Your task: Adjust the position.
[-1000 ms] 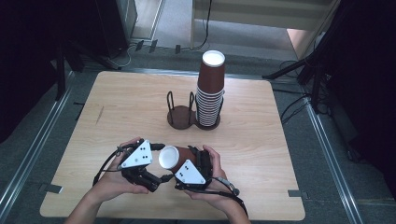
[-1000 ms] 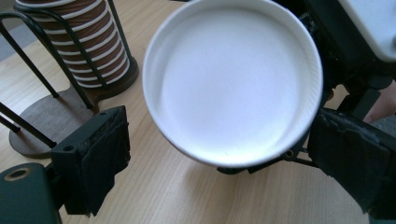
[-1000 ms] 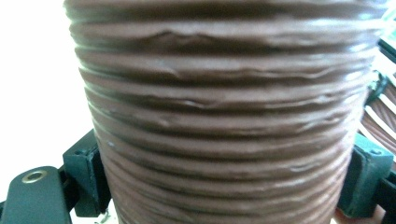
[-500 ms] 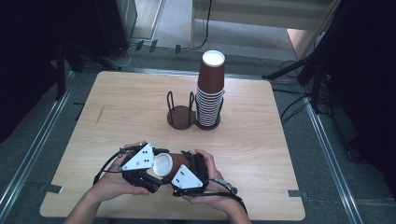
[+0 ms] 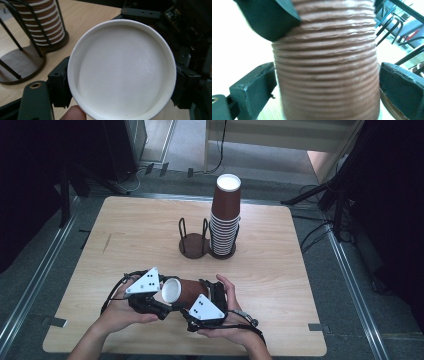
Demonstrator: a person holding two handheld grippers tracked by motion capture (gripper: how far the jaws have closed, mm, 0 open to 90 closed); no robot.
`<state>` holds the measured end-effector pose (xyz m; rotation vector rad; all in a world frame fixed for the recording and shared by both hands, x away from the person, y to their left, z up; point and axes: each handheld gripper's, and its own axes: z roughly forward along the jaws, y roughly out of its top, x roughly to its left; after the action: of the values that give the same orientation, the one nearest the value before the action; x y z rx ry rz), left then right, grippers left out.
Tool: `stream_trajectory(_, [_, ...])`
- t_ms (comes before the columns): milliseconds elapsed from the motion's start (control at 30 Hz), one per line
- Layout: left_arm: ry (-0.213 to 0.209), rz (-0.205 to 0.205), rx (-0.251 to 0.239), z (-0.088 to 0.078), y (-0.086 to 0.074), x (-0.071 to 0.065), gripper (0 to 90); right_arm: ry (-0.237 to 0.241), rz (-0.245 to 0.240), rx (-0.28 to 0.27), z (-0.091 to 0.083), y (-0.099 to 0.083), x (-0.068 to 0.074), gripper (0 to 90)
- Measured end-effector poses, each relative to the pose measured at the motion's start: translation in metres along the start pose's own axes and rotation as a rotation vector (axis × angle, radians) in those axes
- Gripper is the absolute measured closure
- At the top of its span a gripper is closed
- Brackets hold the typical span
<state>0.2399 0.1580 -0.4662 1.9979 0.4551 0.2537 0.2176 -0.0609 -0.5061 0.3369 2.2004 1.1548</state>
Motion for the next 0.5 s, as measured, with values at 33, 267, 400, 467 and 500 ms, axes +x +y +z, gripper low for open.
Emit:
stream_trajectory(33, [0.013, -0.012, -0.029, -0.001, -0.002, 0.002, 22.2, -0.005, 0.001, -0.006, -0.002, 0.001, -0.001, 2.0])
stream_trajectory(267, [0.072, -0.036, -0.074, -0.004, -0.007, 0.008, 22.1, -0.040, 0.023, -0.050, -0.011, 0.008, -0.008, 2.0])
stream_trajectory(400, [0.101, -0.055, -0.113, -0.006, -0.008, 0.011, 22.1, -0.062, 0.049, -0.074, -0.014, 0.010, -0.012, 1.9])
stream_trajectory(467, [0.128, -0.049, -0.125, -0.007, -0.008, 0.012, 22.1, -0.075, 0.059, -0.075, -0.015, 0.011, -0.013, 1.9])
stream_trajectory(500, [0.144, -0.047, -0.133, -0.007, -0.009, 0.012, 22.1, -0.077, 0.063, -0.078, -0.015, 0.011, -0.013, 1.9])
